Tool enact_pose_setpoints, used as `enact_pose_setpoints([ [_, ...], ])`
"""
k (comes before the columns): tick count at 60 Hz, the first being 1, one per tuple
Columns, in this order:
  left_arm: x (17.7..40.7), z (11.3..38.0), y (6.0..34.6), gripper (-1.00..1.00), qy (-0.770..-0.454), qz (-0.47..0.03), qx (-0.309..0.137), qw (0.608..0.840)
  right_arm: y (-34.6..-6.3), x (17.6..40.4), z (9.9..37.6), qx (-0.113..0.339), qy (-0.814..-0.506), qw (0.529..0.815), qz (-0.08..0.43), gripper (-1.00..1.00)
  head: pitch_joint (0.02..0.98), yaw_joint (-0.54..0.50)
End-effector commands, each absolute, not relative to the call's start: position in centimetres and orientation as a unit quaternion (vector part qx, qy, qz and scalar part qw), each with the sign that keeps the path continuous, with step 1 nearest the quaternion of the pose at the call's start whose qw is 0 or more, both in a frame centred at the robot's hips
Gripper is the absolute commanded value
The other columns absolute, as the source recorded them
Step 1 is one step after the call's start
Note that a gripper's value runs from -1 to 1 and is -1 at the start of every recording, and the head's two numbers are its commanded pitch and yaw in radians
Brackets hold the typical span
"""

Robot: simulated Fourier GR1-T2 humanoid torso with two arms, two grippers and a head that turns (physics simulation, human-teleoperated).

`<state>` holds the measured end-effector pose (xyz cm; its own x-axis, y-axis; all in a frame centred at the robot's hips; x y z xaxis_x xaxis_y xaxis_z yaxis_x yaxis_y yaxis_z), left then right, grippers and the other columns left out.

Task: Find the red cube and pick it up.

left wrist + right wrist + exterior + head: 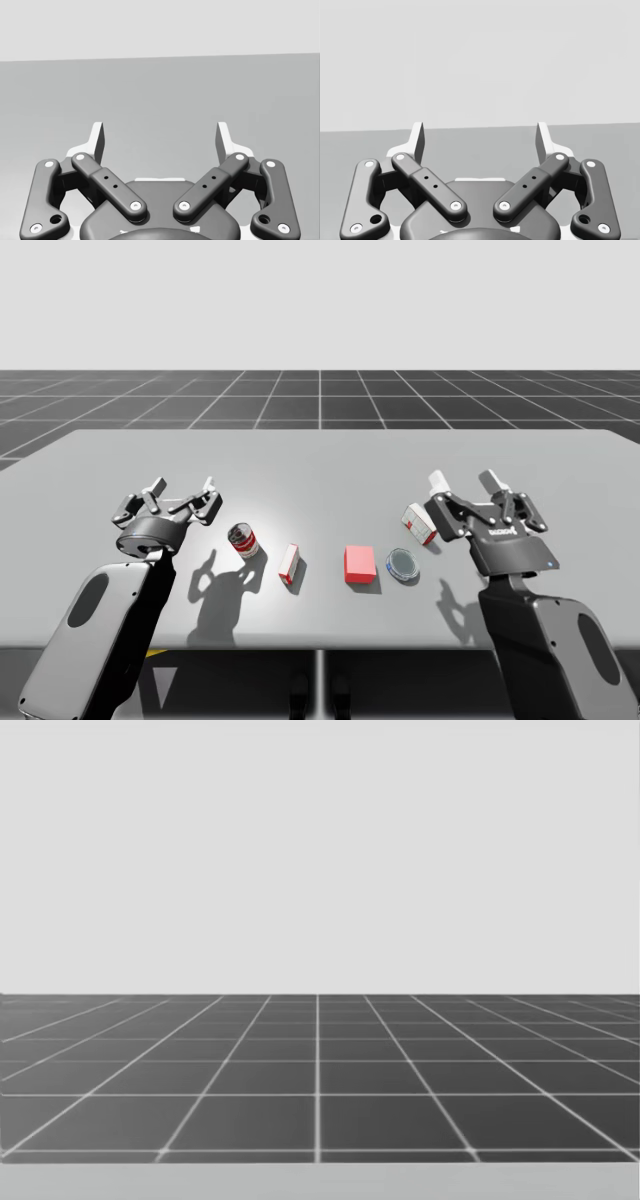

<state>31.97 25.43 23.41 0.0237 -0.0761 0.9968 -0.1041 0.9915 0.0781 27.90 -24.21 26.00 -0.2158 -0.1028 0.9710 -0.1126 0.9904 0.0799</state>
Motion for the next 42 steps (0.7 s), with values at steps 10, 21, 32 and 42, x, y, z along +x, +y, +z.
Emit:
enact_pose_setpoints([
  [10,31.97,23.39,25.45,-1.0,-0.699,0.01,0.065,0.712,-24.48,27.93,25.97,0.081,-0.772,0.631,-0.01,-1.0,0.095,-0.01],
  [21,31.97,23.36,25.43,-1.0,-0.698,0.01,0.065,0.713,-24.5,28.03,25.97,0.073,-0.773,0.63,-0.014,-1.0,0.227,-0.01],
  [32,32.02,23.33,25.4,-1.0,-0.697,0.008,0.066,0.714,-24.48,28.07,25.92,0.075,-0.772,0.631,-0.014,-1.0,0.387,-0.01],
  [42,32.03,23.3,25.34,-1.0,-0.697,0.006,0.066,0.714,-24.39,28.12,25.84,0.074,-0.771,0.633,-0.012,-1.0,0.564,-0.01],
])
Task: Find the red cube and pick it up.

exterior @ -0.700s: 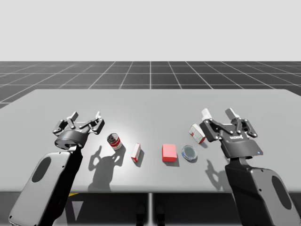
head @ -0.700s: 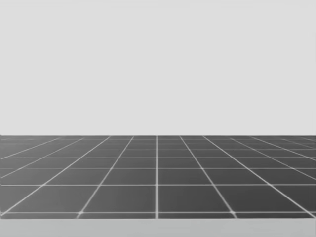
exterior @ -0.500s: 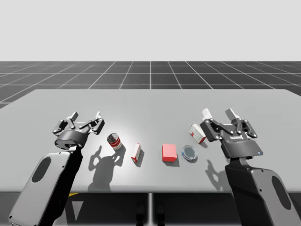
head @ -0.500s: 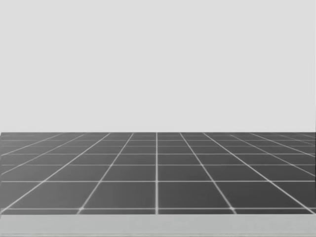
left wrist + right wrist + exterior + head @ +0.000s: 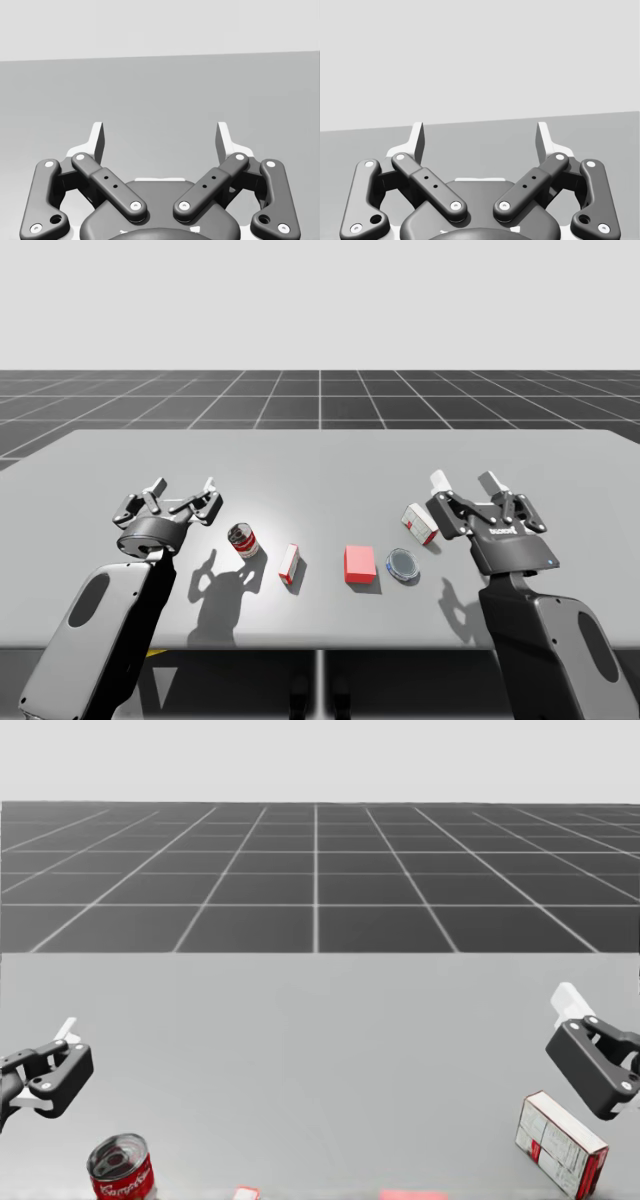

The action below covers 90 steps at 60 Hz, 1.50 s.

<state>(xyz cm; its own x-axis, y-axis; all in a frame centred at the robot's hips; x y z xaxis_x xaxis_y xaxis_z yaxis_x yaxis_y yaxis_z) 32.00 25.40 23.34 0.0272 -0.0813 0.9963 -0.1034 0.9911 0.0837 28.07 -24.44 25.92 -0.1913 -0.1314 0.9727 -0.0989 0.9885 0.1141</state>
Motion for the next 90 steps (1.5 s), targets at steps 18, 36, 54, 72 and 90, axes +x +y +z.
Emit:
enact_pose_setpoints([
  [18,32.0,23.3,25.2,-1.0,-0.697,0.003,0.064,0.714,-24.4,28.1,25.8,0.074,-0.769,0.635,-0.01,-1.0,0.801,-0.07],
  [36,32.0,23.3,25.0,-1.0,-0.697,0.001,0.061,0.715,-24.3,28.1,25.8,0.076,-0.768,0.635,-0.009,-1.0,0.906,-0.15],
  [54,31.9,23.2,25.0,-1.0,-0.695,0.005,0.059,0.716,-22.3,25.8,26.7,0.086,-0.745,0.661,-0.027,-1.0,0.889,-0.14],
  [72,31.8,23.3,24.9,-1.0,-0.696,0.003,0.057,0.716,-17.1,18.9,24.0,0.065,-0.731,0.679,-0.021,-1.0,0.884,-0.15],
  [90,31.8,23.3,24.9,-1.0,-0.696,0.001,0.057,0.716,-13.1,15.2,19.9,0.087,-0.714,0.695,-0.012,-1.0,0.884,-0.15],
])
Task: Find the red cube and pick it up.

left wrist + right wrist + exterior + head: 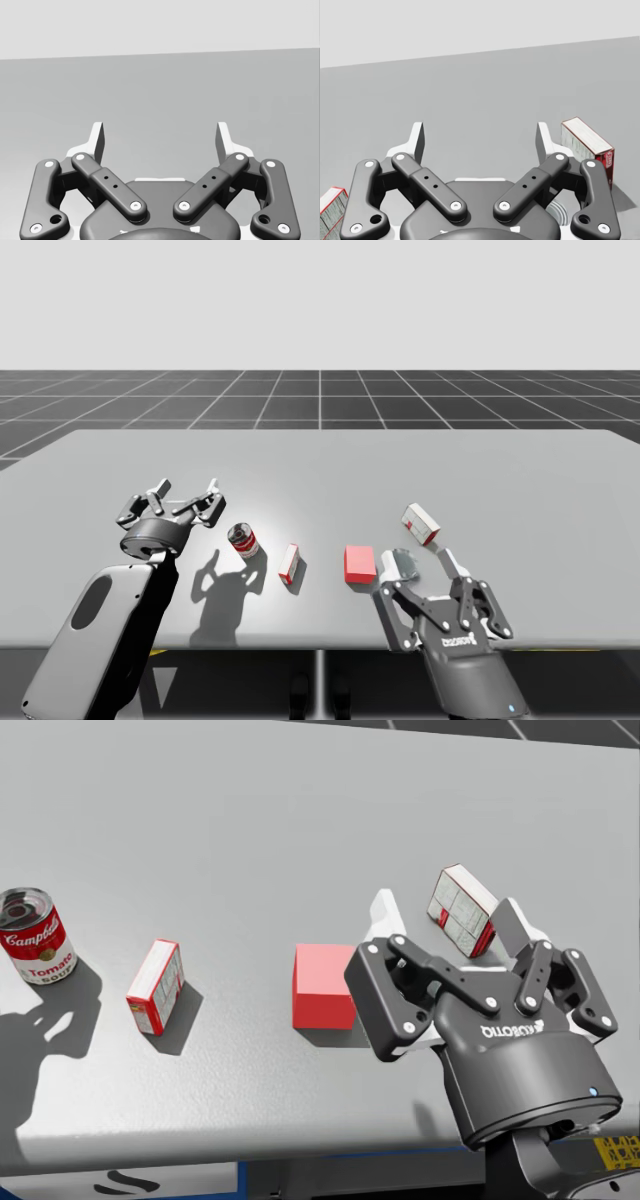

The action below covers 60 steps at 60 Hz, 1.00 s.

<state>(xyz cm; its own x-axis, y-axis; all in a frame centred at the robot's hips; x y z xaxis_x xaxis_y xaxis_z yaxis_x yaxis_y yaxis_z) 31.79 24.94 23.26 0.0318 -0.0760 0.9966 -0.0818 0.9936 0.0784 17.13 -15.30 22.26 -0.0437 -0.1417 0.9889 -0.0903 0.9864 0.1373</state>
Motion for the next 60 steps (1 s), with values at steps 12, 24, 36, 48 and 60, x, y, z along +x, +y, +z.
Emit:
enact_pose_setpoints([
  [12,31.8,23.2,24.9,-1.0,-0.696,0.0,0.056,0.716,-11.1,14.4,17.1,0.107,-0.695,0.711,-0.021,-1.0,0.884,-0.16],
  [24,31.8,23.2,24.8,-1.0,-0.696,0.0,0.056,0.716,-9.9,14.4,15.6,0.07,-0.698,0.713,-0.015,-1.0,0.874,-0.16],
  [36,31.7,23.2,24.7,-1.0,-0.696,0.001,0.057,0.716,-9.1,16.0,14.3,0.021,-0.685,0.728,-0.009,-1.0,0.874,-0.16],
  [48,31.8,23.2,24.8,-1.0,-0.696,0.001,0.057,0.716,-8.5,17.6,13.2,-0.011,-0.67,0.742,0.001,-1.0,0.875,-0.16],
  [60,31.8,23.2,24.8,-1.0,-0.696,0.001,0.057,0.716,-7.9,19.4,12.6,-0.033,-0.655,0.755,0.006,-1.0,0.879,-0.16],
])
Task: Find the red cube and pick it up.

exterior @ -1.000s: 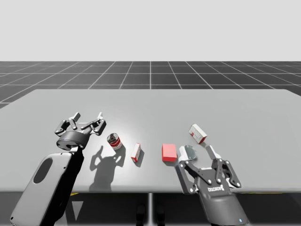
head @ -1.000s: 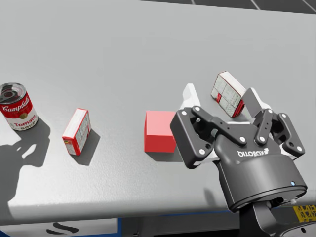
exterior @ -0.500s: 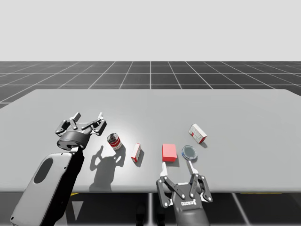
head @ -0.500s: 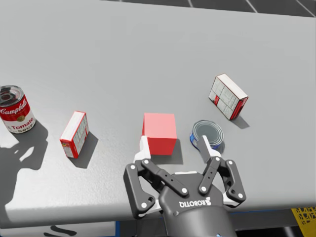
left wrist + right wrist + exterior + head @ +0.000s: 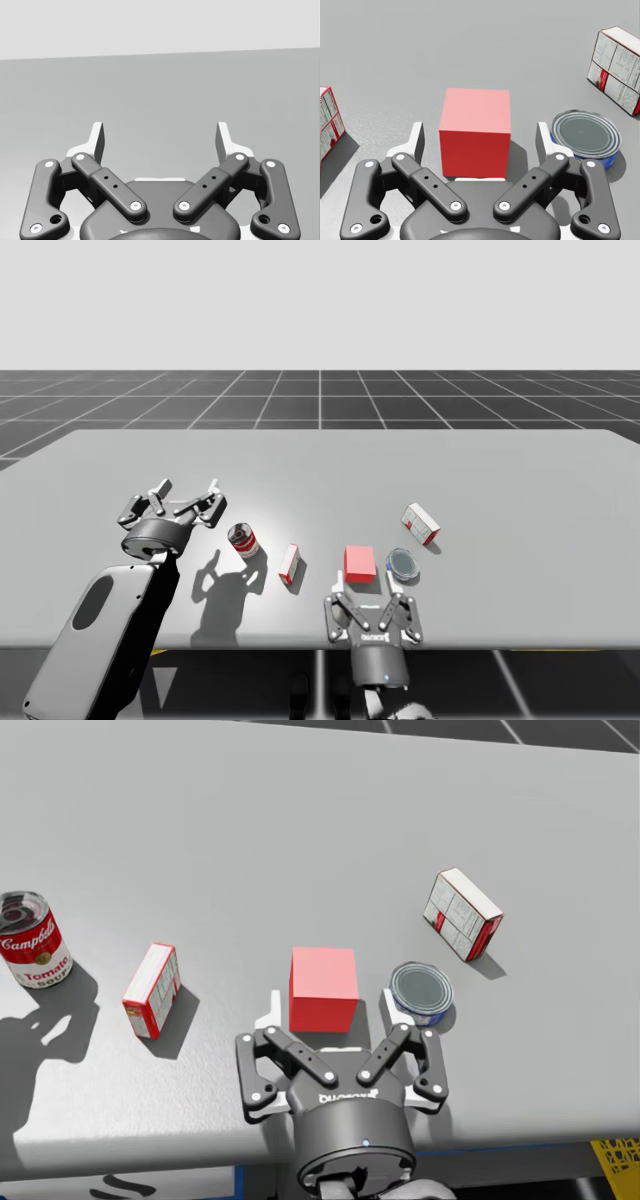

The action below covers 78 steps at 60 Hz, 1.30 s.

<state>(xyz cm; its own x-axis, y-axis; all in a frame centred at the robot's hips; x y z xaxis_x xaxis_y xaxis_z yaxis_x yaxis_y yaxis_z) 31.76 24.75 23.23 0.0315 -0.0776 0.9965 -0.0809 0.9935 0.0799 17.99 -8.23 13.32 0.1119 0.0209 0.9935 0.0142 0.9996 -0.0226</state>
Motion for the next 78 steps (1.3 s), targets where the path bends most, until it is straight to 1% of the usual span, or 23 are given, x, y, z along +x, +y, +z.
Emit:
enact_pose_setpoints([
  [1,31.8,23.2,24.8,-1.0,-0.696,0.001,0.057,0.716,-7.9,19.5,12.6,-0.034,-0.652,0.757,0.006,-1.0,0.879,-0.16],
  [9,31.8,23.2,24.8,-1.0,-0.696,0.001,0.057,0.716,-8.0,21.0,12.6,-0.05,-0.647,0.761,0.008,-1.0,0.879,-0.16],
  [16,31.8,23.2,24.8,-1.0,-0.696,0.001,0.057,0.716,-7.8,22.1,12.5,-0.051,-0.637,0.769,0.01,-1.0,0.876,-0.15],
  [22,31.8,23.2,24.8,-1.0,-0.696,0.001,0.057,0.716,-7.5,22.5,11.9,-0.045,-0.618,0.785,0.015,-1.0,0.876,-0.16],
  [26,31.8,23.2,24.8,-1.0,-0.696,0.001,0.057,0.716,-7.4,22.5,11.7,-0.048,-0.611,0.79,0.024,-1.0,0.875,-0.16],
  [28,31.8,23.2,24.8,-1.0,-0.696,0.001,0.057,0.716,-7.4,22.5,11.6,-0.043,-0.606,0.794,0.023,-1.0,0.874,-0.16],
  [29,31.8,23.2,24.8,-1.0,-0.696,0.001,0.057,0.716,-7.4,22.6,11.5,-0.033,-0.599,0.8,0.03,-1.0,0.873,-0.16],
  [32,31.8,23.2,24.8,-1.0,-0.696,0.001,0.057,0.716,-7.6,22.6,11.4,-0.025,-0.594,0.803,0.037,-1.0,0.872,-0.16],
  [33,31.8,23.2,24.8,-1.0,-0.696,0.001,0.057,0.716,-7.7,22.5,11.4,-0.033,-0.598,0.8,0.036,-0.79,0.871,-0.16],
  [34,31.8,23.2,24.8,-1.0,-0.696,0.001,0.057,0.716,-7.7,22.5,11.3,-0.035,-0.602,0.797,0.037,0.9,0.869,-0.16],
  [36,31.8,23.2,24.8,-1.0,-0.696,0.001,0.057,0.716,-7.7,22.4,11.4,-0.035,-0.601,0.798,0.037,1.0,0.867,-0.16],
  [42,31.7,23.2,24.8,-1.0,-0.695,0.001,0.056,0.717,-7.8,22.3,11.4,-0.04,-0.602,0.797,0.034,1.0,0.846,-0.16],
  [46,31.8,23.2,24.8,-1.0,-0.695,0.001,0.056,0.717,-7.9,22.3,11.3,-0.041,-0.602,0.797,0.032,1.0,0.808,-0.16],
  [50,31.8,23.2,24.8,-1.0,-0.694,0.0,0.056,0.717,-8.0,22.2,11.3,-0.042,-0.603,0.796,0.031,1.0,0.749,-0.16],
  [51,31.8,23.2,24.8,-1.0,-0.694,0.0,0.056,0.717,-8.0,22.2,11.3,-0.042,-0.603,0.796,0.031,1.0,0.749,-0.16],
  [52,31.8,23.1,24.8,-1.0,-0.695,0.0,0.057,0.717,-8.0,22.2,11.2,-0.042,-0.603,0.796,0.03,1.0,0.703,-0.16],
  [55,31.8,23.1,24.8,-1.0,-0.694,0.0,0.057,0.717,-8.0,22.2,11.2,-0.042,-0.603,0.796,0.031,1.0,0.666,-0.16],
  [56,31.8,23.1,24.7,-1.0,-0.694,0.0,0.057,0.717,-8.0,22.2,11.2,-0.043,-0.603,0.796,0.03,1.0,0.627,-0.16],
  [59,31.8,23.1,24.7,-1.0,-0.694,-0.001,0.057,0.717,-8.0,22.2,11.2,-0.043,-0.603,0.796,0.03,1.0,0.592,-0.16],
  [61,31.8,23.1,24.7,-1.0,-0.694,-0.001,0.057,0.717,-8.0,22.2,11.2,-0.043,-0.603,0.796,0.03,1.0,0.548,-0.16],
  [67,31.9,23.1,24.7,-1.0,-0.694,-0.001,0.058,0.718,-8.0,22.2,11.2,-0.041,-0.603,0.796,0.029,1.0,0.476,-0.17],
  [71,31.9,23.1,24.7,-1.0,-0.694,-0.001,0.058,0.718,-8.0,22.2,11.3,-0.041,-0.604,0.796,0.028,1.0,0.445,-0.17],
  [78,31.9,23.1,24.7,-1.0,-0.694,-0.001,0.057,0.718,-8.2,22.1,11.7,-0.04,-0.608,0.793,0.027,1.0,0.437,-0.17],
])
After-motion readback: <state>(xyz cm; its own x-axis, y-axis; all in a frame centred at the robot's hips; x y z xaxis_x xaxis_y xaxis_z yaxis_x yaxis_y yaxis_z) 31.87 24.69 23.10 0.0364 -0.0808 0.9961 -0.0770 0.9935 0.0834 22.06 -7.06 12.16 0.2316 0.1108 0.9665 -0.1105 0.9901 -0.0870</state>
